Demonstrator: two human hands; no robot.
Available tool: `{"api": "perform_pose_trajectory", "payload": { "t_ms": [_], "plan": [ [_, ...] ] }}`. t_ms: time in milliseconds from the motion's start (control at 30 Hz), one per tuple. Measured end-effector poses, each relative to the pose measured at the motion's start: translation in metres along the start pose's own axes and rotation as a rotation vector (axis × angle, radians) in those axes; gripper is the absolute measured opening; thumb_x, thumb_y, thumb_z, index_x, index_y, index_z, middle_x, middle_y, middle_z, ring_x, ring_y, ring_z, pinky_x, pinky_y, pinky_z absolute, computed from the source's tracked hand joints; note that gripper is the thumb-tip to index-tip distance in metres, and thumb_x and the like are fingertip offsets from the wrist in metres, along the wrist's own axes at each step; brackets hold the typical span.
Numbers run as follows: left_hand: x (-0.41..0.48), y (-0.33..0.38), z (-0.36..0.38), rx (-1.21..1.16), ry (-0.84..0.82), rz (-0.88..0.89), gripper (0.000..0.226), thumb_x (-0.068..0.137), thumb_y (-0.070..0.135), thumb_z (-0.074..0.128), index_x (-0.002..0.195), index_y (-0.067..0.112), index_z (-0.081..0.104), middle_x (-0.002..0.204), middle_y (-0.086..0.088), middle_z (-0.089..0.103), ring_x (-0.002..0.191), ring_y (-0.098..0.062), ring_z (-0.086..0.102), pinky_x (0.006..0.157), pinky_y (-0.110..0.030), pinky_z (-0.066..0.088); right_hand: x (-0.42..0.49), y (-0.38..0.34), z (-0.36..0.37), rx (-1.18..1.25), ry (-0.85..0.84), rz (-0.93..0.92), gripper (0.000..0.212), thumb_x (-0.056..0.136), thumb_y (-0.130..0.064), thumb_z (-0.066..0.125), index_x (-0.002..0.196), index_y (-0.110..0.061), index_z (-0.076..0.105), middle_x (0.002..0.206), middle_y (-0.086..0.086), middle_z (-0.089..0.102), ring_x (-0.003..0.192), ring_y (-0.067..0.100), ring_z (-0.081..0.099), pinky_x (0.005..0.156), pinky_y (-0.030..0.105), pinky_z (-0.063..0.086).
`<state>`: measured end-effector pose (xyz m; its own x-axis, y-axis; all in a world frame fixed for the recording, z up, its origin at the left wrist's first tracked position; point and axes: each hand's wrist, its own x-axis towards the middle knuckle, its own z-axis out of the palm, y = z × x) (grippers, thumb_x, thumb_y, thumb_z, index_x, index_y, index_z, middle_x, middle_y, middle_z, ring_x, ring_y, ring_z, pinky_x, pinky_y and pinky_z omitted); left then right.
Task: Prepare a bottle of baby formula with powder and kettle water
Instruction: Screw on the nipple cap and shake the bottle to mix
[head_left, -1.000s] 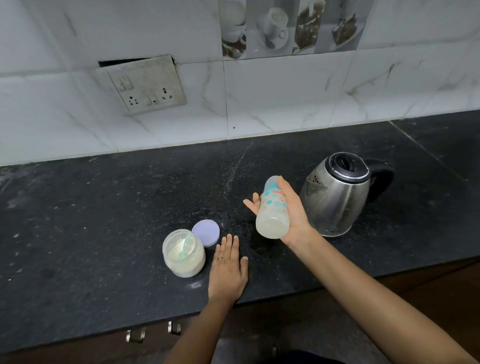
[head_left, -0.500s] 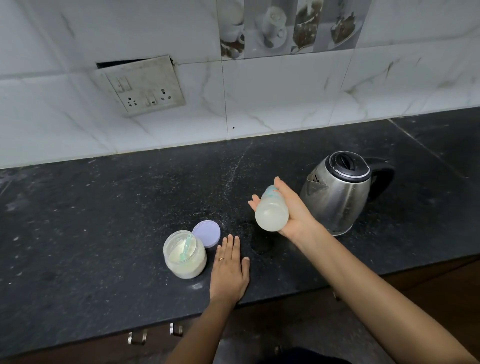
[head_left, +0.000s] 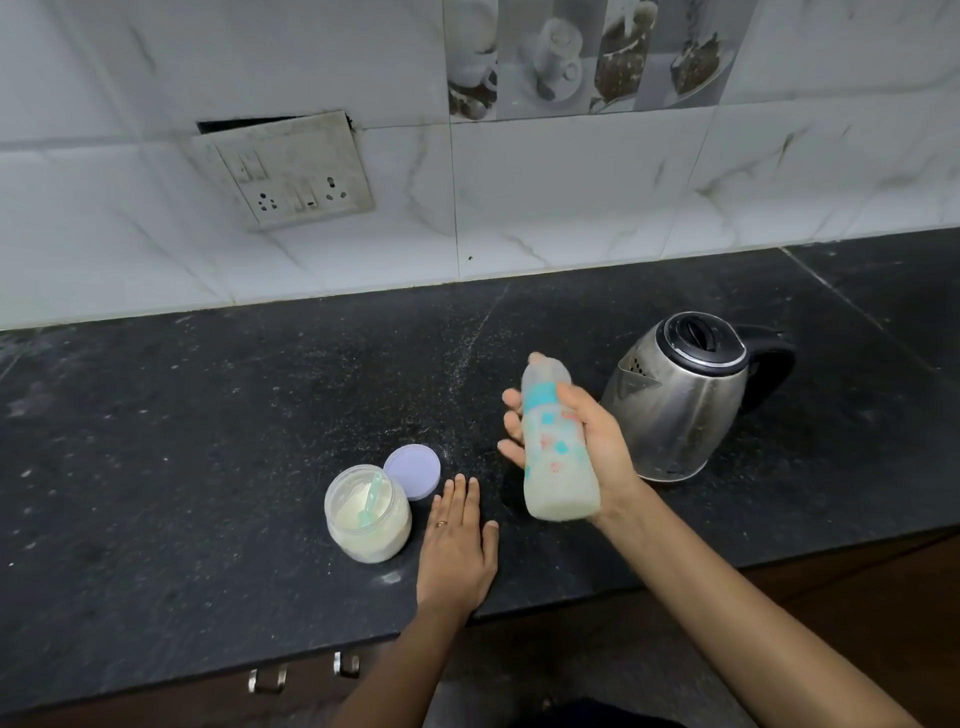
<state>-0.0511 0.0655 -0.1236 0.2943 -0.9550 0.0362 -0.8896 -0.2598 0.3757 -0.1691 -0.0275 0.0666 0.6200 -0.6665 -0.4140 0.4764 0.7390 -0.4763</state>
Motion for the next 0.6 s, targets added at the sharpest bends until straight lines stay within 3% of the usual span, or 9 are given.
{"api": "perform_pose_trajectory", "payload": {
  "t_ms": [67, 133, 233, 300, 367, 467, 533, 600],
  "plan": [
    [-0.001, 0.001, -0.001, -0.001, -0.001, 0.001, 0.072, 0.09, 0.048, 0.005, 0.152, 0.014, 0.012, 0.16, -0.004, 0.01, 0.145, -0.009, -0.004, 0.115, -0.025, -0.012, 0.004, -0.001, -0.001, 0.187, 0.03, -0.077, 0.021, 0.091, -0.024, 0.055, 0.107, -0.01, 0.056, 0.095, 0.014, 0.063, 0.074, 0.021, 0.066, 0.064, 0.042, 0.061],
    [-0.003, 0.001, -0.001, -0.001, -0.006, 0.002, 0.072, 0.09, 0.048, 0.005, 0.153, 0.014, 0.012, 0.16, -0.003, 0.009, 0.143, -0.006, -0.008, 0.115, -0.024, -0.013, 0.007, 0.001, -0.008, 0.2, -0.041, -0.096, 0.024, 0.091, -0.024, 0.056, 0.112, -0.013, 0.055, 0.096, 0.015, 0.063, 0.075, 0.021, 0.064, 0.067, 0.042, 0.061],
    [-0.002, 0.001, -0.002, -0.006, -0.004, -0.004, 0.071, 0.09, 0.048, 0.006, 0.152, 0.014, 0.013, 0.16, -0.003, 0.01, 0.145, -0.007, -0.006, 0.115, -0.024, -0.012, 0.011, 0.009, -0.024, -0.13, -0.225, -0.088, 0.068, 0.076, -0.027, 0.071, 0.139, -0.026, 0.045, 0.103, 0.012, 0.064, 0.072, 0.02, 0.064, 0.064, 0.035, 0.058],
    [-0.002, 0.001, -0.002, -0.006, -0.004, -0.002, 0.071, 0.09, 0.048, 0.007, 0.152, 0.014, 0.014, 0.16, -0.004, 0.01, 0.146, -0.01, -0.002, 0.115, -0.024, -0.012, 0.025, 0.011, -0.031, -0.055, -0.13, -0.063, 0.085, 0.068, -0.025, 0.078, 0.144, -0.02, 0.04, 0.105, 0.012, 0.065, 0.073, 0.022, 0.067, 0.064, 0.036, 0.058],
    [-0.002, 0.002, -0.003, -0.007, -0.008, -0.004, 0.072, 0.09, 0.048, 0.006, 0.152, 0.014, 0.013, 0.16, -0.004, 0.01, 0.146, -0.01, -0.002, 0.115, -0.024, -0.012, 0.031, 0.014, -0.041, 0.09, -0.018, -0.077, 0.082, 0.069, -0.025, 0.076, 0.142, -0.01, 0.041, 0.104, 0.012, 0.065, 0.075, 0.022, 0.07, 0.065, 0.035, 0.059],
    [-0.003, 0.002, -0.004, -0.012, 0.0, -0.003, 0.071, 0.09, 0.048, 0.006, 0.152, 0.014, 0.014, 0.16, -0.004, 0.01, 0.146, -0.011, -0.002, 0.116, -0.025, -0.009, 0.024, 0.016, -0.046, 0.0, -0.169, 0.032, 0.075, 0.058, -0.023, 0.086, 0.124, -0.01, 0.053, 0.098, 0.01, 0.062, 0.07, 0.02, 0.064, 0.06, 0.032, 0.057],
    [-0.002, 0.001, -0.003, -0.01, 0.0, -0.002, 0.07, 0.091, 0.047, 0.008, 0.152, 0.014, 0.016, 0.16, -0.004, 0.012, 0.147, -0.011, 0.0, 0.117, -0.026, -0.008, 0.02, 0.014, -0.046, -0.024, -0.231, -0.004, 0.072, 0.057, -0.019, 0.084, 0.123, -0.016, 0.056, 0.097, 0.011, 0.063, 0.071, 0.021, 0.063, 0.061, 0.033, 0.057],
    [-0.001, 0.001, -0.002, -0.01, 0.004, 0.001, 0.069, 0.092, 0.046, 0.01, 0.152, 0.013, 0.017, 0.16, -0.005, 0.013, 0.147, -0.012, 0.002, 0.117, -0.026, -0.007, 0.028, 0.006, -0.046, 0.144, -0.138, -0.043, 0.071, 0.057, -0.018, 0.083, 0.121, -0.013, 0.055, 0.096, 0.012, 0.067, 0.073, 0.022, 0.067, 0.065, 0.033, 0.059]
  ]
}}
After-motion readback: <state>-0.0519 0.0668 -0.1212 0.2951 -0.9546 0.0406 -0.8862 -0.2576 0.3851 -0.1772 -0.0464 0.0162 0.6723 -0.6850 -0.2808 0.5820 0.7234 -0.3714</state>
